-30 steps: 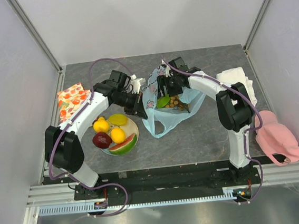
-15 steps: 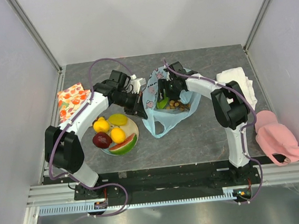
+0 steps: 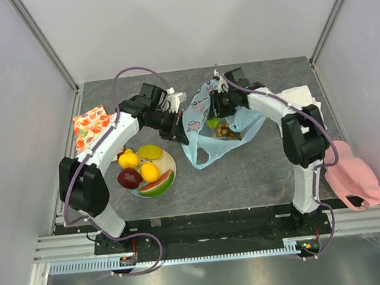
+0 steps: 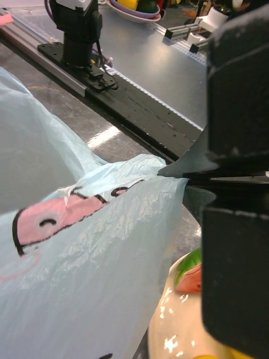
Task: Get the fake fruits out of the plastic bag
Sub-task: Take out the fake fruit from the plastic bag, then place the fake fruit on the plate.
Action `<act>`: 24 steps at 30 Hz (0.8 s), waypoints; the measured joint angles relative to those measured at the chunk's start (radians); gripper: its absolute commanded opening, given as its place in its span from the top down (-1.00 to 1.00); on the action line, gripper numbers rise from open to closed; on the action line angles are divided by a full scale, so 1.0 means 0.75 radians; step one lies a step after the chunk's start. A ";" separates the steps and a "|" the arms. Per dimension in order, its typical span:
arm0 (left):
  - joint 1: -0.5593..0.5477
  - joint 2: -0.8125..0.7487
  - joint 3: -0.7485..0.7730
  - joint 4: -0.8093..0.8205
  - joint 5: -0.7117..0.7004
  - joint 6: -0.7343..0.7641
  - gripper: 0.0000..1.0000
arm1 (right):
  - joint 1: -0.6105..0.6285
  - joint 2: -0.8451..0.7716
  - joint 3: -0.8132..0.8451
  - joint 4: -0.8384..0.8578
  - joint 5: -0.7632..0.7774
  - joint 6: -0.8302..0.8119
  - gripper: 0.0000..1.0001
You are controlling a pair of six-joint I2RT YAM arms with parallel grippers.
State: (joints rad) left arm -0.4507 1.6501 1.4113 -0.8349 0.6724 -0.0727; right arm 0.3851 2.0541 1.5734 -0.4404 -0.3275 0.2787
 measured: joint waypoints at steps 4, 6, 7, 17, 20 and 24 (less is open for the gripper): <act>0.000 0.073 0.133 -0.011 -0.026 0.028 0.97 | -0.119 -0.162 -0.010 -0.046 -0.080 -0.070 0.18; 0.000 0.133 0.246 -0.006 -0.036 0.048 0.89 | -0.187 -0.280 -0.021 -0.083 -0.108 -0.113 0.18; 0.000 0.163 0.304 -0.002 -0.043 0.055 0.38 | -0.216 -0.336 -0.022 -0.099 -0.114 -0.133 0.18; 0.018 0.267 0.591 0.008 -0.210 0.100 -0.71 | -0.184 -0.733 0.009 -0.247 -0.408 -0.313 0.18; 0.048 0.188 0.576 -0.002 -0.270 0.107 -0.72 | -0.080 -0.748 0.025 -0.240 -0.486 -0.375 0.16; 0.108 -0.013 0.518 -0.002 -0.328 0.124 -0.72 | 0.146 -0.691 0.038 -0.253 -0.596 -0.489 0.17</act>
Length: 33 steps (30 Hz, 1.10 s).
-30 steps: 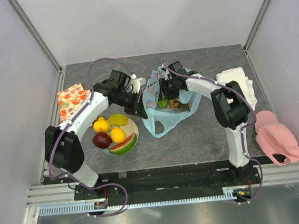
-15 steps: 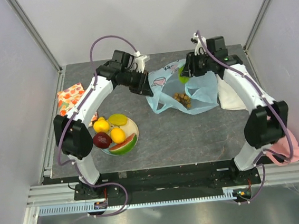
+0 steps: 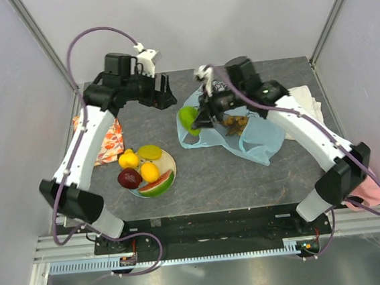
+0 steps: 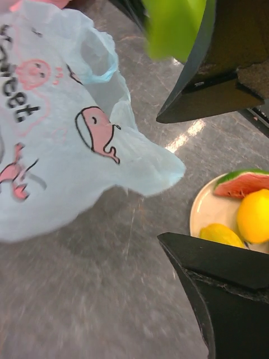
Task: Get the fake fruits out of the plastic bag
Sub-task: Place the fake fruit on the plate.
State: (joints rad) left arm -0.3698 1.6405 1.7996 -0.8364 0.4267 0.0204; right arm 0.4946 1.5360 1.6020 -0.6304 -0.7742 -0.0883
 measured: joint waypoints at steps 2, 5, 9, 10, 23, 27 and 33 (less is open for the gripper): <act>0.030 -0.103 -0.016 0.002 -0.016 0.009 -0.72 | 0.096 0.071 0.019 -0.017 -0.036 -0.058 0.20; 0.066 -0.223 -0.035 0.004 -0.040 0.025 -0.72 | 0.203 0.277 0.079 -0.055 -0.078 -0.137 0.22; 0.131 -0.306 -0.092 0.008 -0.033 0.034 -0.69 | 0.269 0.544 0.150 -0.101 -0.050 -0.243 0.22; 0.157 -0.313 -0.111 0.007 -0.028 0.034 -0.69 | 0.284 0.610 0.167 -0.116 -0.031 -0.274 0.22; 0.300 -0.366 -0.281 0.003 0.083 0.030 -0.67 | 0.417 0.827 0.312 -0.156 0.088 -0.489 0.17; 0.308 -0.374 -0.281 0.007 0.112 0.028 -0.67 | 0.448 0.861 0.320 -0.146 0.117 -0.518 0.16; 0.312 -0.373 -0.281 0.008 0.135 0.027 -0.67 | 0.464 0.904 0.334 -0.112 0.136 -0.506 -0.18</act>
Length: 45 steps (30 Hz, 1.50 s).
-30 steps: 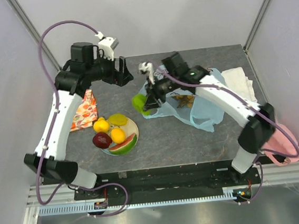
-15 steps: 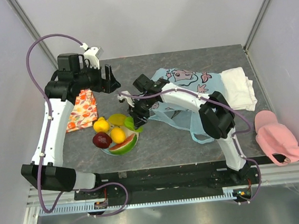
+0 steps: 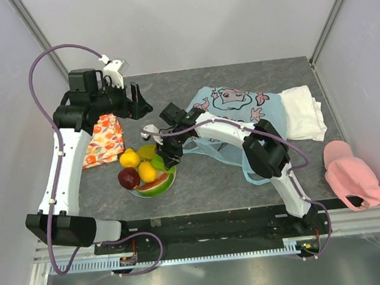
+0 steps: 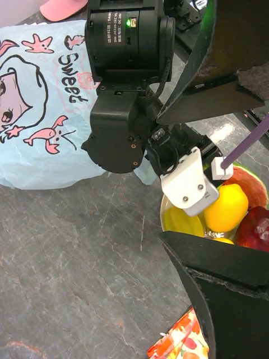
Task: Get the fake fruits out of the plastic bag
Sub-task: Place the fake fruit on the plate, then adjust the plastic bag at the center of the board.
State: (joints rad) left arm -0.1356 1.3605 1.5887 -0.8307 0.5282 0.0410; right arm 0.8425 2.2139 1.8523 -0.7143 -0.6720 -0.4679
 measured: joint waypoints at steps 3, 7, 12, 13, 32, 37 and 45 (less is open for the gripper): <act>0.008 0.000 0.000 0.000 0.003 -0.001 -0.67 | 0.000 0.012 0.000 0.027 0.024 0.015 -0.39; 0.014 0.000 0.000 0.001 0.007 -0.006 -0.67 | -0.002 0.018 0.000 0.049 0.040 0.048 -0.51; 0.015 0.000 0.000 0.004 0.010 -0.010 -0.67 | -0.001 0.018 0.000 0.091 0.052 0.089 -0.96; 0.015 0.000 0.000 0.004 0.012 -0.011 -0.67 | -0.001 0.018 0.000 0.095 0.053 0.096 -0.96; 0.016 0.051 -0.178 0.077 0.075 -0.175 -0.71 | -0.352 -0.823 -0.304 -0.148 0.027 0.054 -0.92; -0.014 0.186 -0.328 0.093 0.209 -0.253 -0.99 | -0.310 -1.012 -0.541 -0.242 0.054 -0.071 -0.68; -0.171 0.435 -0.289 0.098 0.158 -0.260 -0.99 | -0.319 -0.969 -0.841 -0.240 0.214 -0.062 -0.68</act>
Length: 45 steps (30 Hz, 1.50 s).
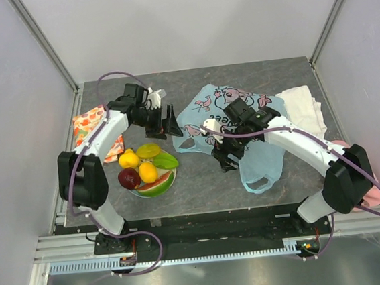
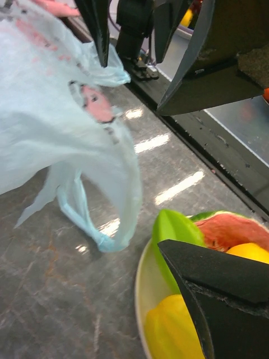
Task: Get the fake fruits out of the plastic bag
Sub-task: Adjust the plastic bag at the center of the board.
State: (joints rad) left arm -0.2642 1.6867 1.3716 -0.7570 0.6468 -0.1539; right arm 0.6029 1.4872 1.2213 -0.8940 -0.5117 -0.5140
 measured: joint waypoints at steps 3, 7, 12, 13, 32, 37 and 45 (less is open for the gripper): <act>-0.017 0.095 0.066 0.010 -0.019 0.000 -0.98 | -0.002 -0.002 -0.017 0.037 0.066 0.021 -0.68; -0.046 0.199 0.144 0.011 -0.028 0.002 -0.93 | -0.004 -0.009 -0.053 0.101 0.145 0.052 -0.68; -0.119 0.281 0.232 0.014 -0.050 0.008 0.25 | -0.015 -0.009 -0.075 0.140 0.217 0.090 -0.68; -0.132 0.292 0.249 0.011 -0.049 0.018 0.57 | -0.017 -0.009 -0.075 0.154 0.235 0.095 -0.68; -0.184 0.192 0.369 0.051 0.377 -0.057 0.97 | -0.168 0.100 -0.106 0.554 0.868 0.058 -0.54; -0.237 0.188 0.366 0.071 0.409 -0.078 0.97 | -0.284 0.139 0.051 0.704 1.039 0.043 -0.63; -0.255 0.178 0.330 0.077 0.399 -0.087 0.97 | -0.309 0.066 0.130 0.624 0.826 0.182 -0.25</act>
State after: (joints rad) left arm -0.4553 1.8202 1.6192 -0.6994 0.9463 -0.2192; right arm 0.3714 1.5364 1.3190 -0.4259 0.1078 -0.3779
